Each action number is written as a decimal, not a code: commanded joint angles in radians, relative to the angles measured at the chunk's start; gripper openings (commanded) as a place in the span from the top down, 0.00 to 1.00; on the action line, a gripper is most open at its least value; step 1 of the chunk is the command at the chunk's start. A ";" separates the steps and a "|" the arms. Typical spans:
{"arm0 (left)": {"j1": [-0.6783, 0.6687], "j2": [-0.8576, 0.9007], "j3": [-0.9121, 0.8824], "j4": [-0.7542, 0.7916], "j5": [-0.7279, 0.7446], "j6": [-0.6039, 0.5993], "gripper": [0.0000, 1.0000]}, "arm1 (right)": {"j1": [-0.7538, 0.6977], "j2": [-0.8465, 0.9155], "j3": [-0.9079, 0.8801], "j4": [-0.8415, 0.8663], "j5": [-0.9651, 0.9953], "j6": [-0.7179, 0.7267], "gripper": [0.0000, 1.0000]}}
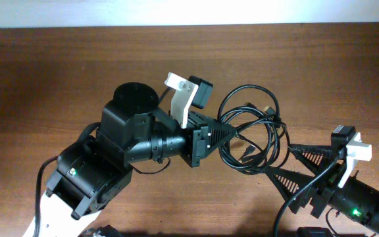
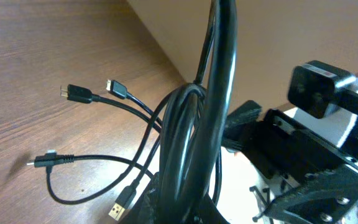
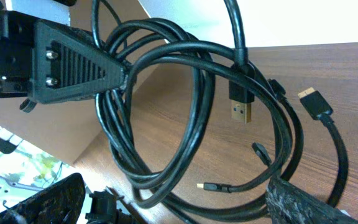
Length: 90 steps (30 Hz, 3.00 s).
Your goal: Untangle cables
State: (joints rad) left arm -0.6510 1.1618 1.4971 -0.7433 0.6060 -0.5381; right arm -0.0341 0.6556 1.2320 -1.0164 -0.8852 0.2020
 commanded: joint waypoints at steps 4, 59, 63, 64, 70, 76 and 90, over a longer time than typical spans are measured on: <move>-0.063 0.000 0.023 0.087 0.086 0.109 1.00 | -0.005 -0.004 0.004 0.038 -0.029 -0.009 0.08; -0.119 0.067 0.023 0.142 -0.096 -0.165 0.25 | -0.005 -0.003 0.004 0.309 0.121 0.309 0.96; -0.119 0.064 0.023 0.178 -0.110 -0.165 0.31 | -0.005 -0.003 0.004 0.271 0.122 0.275 0.96; -0.119 0.063 0.023 0.195 -0.110 -0.165 0.31 | -0.005 -0.003 0.004 0.265 0.122 0.273 0.96; -0.119 0.057 0.023 0.264 -0.118 -0.164 0.29 | -0.005 -0.003 0.003 0.237 0.106 0.240 0.96; -0.119 0.058 0.023 0.264 -0.118 -0.146 0.50 | -0.005 -0.003 0.003 0.231 0.064 0.239 0.96; -0.119 0.058 0.023 0.264 -0.117 -0.120 1.00 | -0.005 -0.003 0.003 0.208 0.028 0.213 0.96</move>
State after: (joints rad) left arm -0.7666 1.2308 1.5017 -0.4854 0.4961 -0.6617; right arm -0.0383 0.6556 1.2274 -0.8085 -0.8303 0.4370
